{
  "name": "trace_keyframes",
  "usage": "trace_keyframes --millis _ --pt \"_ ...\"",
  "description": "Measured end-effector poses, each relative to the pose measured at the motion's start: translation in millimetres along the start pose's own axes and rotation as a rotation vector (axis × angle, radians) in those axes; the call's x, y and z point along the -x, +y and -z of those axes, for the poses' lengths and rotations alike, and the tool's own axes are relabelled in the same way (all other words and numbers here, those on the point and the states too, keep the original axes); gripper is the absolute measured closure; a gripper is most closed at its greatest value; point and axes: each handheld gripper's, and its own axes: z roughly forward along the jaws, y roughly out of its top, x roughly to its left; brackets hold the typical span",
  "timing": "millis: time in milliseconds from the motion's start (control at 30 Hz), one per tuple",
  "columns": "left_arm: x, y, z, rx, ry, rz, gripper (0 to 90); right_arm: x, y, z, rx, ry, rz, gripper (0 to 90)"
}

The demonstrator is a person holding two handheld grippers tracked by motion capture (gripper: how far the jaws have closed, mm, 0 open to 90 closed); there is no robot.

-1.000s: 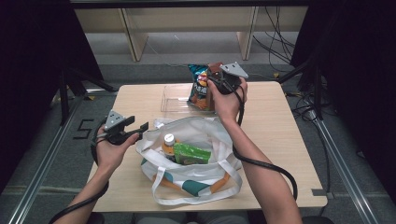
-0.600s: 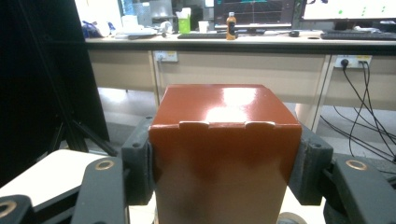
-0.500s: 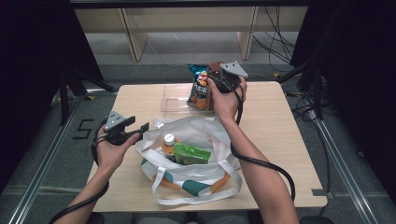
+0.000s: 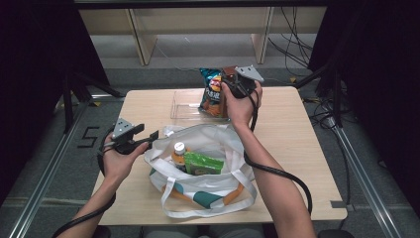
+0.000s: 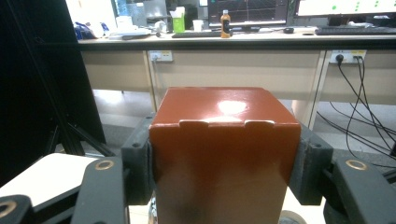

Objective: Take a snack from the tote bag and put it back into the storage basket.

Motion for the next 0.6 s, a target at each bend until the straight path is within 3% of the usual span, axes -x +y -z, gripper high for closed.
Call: trace_keyframes --millis 433,600 --pt "0.1 0.5 0.5 0.003 -0.002 -0.002 34.7 -0.3 -1.3 -3.6 0.011 -0.011 -0.027 39.2" --pt "-0.1 0.3 -0.1 0.005 -0.006 -0.003 34.7 0.4 -2.4 -4.6 0.022 -0.017 -0.011 39.2"
